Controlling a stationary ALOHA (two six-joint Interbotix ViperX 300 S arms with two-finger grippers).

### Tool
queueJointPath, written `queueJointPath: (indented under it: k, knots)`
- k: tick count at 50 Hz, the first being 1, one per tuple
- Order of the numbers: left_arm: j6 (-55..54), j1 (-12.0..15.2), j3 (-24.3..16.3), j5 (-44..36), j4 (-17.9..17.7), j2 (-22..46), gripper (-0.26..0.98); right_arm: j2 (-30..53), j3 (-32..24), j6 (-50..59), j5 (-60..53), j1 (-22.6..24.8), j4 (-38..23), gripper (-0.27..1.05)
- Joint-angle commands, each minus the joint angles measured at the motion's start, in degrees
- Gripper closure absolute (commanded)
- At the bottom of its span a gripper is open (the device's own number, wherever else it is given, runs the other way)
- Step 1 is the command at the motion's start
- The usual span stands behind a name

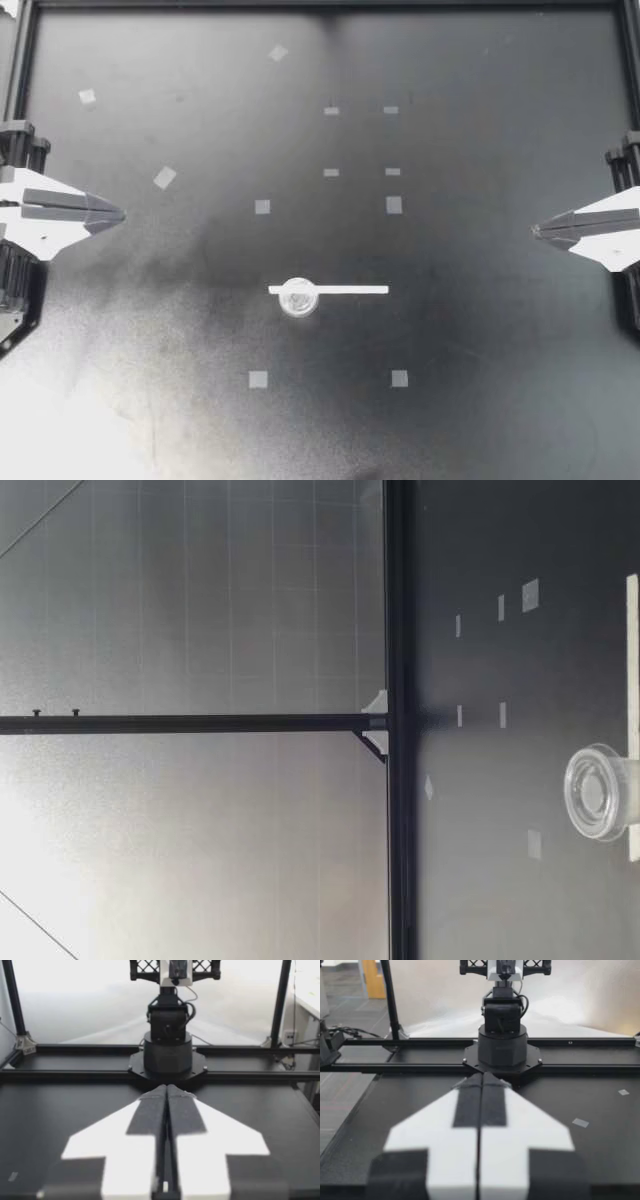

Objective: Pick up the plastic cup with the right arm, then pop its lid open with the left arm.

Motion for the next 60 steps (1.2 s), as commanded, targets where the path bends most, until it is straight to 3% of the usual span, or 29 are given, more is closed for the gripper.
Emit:
queueJointPath:
  k: [1,5,10,14,22,31,40,52,60]
  knots:
    - [-0.70,-0.62,2.29,-0.09,-0.18,0.18,0.76,0.62,0.18,0.00,-0.18,0.26,-0.09,0.81]
    - [-1.23,-0.62,4.48,-0.26,-3.43,0.62,0.87,1.32,1.76,-0.26,-0.62,0.26,-0.09,0.89]
    - [-1.23,-0.35,5.19,0.44,-7.82,2.11,0.88,3.34,2.55,-0.18,-0.70,0.26,-0.09,0.90]
    - [-1.05,-0.35,2.46,2.46,-9.14,5.80,0.88,6.68,1.67,-0.18,-0.79,0.26,-0.09,0.90]
    - [-0.35,-0.35,-7.65,12.83,-9.05,20.83,0.88,18.54,-1.58,0.18,-1.32,0.26,-0.09,0.89]
    - [0.53,-1.23,-12.30,10.72,-8.79,35.33,0.88,32.61,-2.90,4.04,-9.32,0.26,0.00,0.87]
    - [1.76,-2.90,-13.89,5.01,-8.44,44.74,0.88,48.08,-5.19,10.02,-22.24,0.26,-0.18,0.68]
    - [3.52,-2.99,-14.41,1.14,-8.44,52.73,0.88,63.81,-12.57,12.66,-25.31,0.26,-0.44,0.19]
    - [5.54,-2.99,-15.12,-0.53,-7.47,53.96,0.88,68.91,-17.05,12.66,-24.79,0.26,-0.44,0.17]
